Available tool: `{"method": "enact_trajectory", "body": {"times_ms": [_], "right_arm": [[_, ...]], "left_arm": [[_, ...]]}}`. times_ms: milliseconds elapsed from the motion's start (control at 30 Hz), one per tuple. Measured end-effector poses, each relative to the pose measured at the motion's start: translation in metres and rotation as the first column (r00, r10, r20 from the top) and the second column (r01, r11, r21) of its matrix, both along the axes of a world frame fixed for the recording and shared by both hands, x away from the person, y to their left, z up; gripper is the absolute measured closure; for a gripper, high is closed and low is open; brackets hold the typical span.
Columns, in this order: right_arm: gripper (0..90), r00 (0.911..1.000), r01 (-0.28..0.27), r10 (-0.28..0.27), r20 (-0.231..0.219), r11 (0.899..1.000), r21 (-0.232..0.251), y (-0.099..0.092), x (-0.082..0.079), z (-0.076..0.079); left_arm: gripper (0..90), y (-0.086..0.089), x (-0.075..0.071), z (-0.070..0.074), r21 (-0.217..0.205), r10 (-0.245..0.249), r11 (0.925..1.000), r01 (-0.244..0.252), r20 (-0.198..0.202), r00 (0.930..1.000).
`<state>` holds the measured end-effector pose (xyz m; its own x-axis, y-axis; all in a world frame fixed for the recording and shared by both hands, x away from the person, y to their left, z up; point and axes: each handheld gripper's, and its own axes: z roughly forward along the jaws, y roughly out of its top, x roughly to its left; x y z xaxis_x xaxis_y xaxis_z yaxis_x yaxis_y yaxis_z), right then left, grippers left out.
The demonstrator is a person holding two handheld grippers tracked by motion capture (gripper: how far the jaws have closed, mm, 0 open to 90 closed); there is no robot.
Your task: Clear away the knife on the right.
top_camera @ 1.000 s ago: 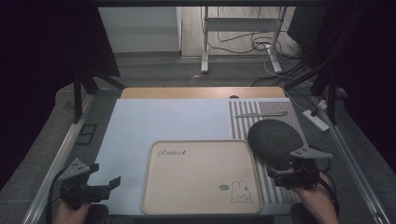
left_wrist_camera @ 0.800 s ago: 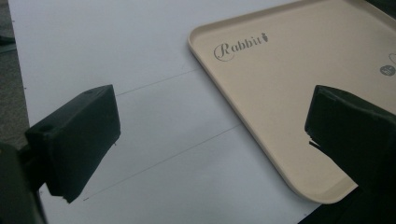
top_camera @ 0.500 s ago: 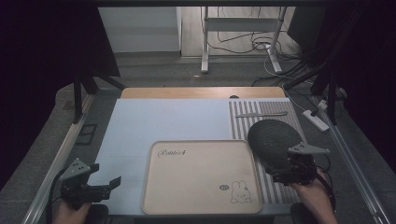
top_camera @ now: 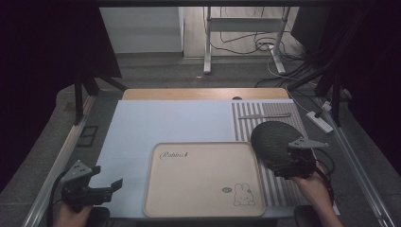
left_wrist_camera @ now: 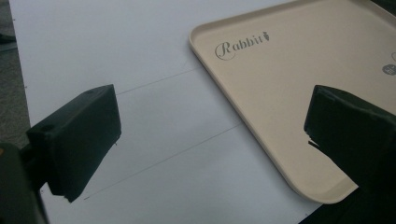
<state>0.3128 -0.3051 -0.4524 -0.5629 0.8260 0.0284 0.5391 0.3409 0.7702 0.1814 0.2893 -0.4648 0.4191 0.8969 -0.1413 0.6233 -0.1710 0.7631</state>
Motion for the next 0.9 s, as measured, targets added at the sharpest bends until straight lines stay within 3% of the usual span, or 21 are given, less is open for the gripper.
{"method": "enact_trajectory", "body": {"times_ms": [300,567,900], "right_arm": [[0.0,0.9999,0.003,-0.003,0.01,1.0,-0.011,0.004,0.009,0.001],[0.0,0.9993,0.028,-0.029,-0.025,0.998,-0.063,0.006,0.022,-0.003],[0.0,0.9952,0.069,-0.073,-0.065,0.995,-0.07,0.003,0.04,-0.01]], "left_arm": [[3.9,0.0,0.0,0.0,0.001,0.0,1.0,0.0,0.0,1.0],[3.9,0.0,0.0,0.0,-0.001,0.0,1.0,0.0,0.0,1.0],[3.9,0.001,0.001,0.0,-0.005,-0.001,1.0,0.001,0.001,1.0]]}}
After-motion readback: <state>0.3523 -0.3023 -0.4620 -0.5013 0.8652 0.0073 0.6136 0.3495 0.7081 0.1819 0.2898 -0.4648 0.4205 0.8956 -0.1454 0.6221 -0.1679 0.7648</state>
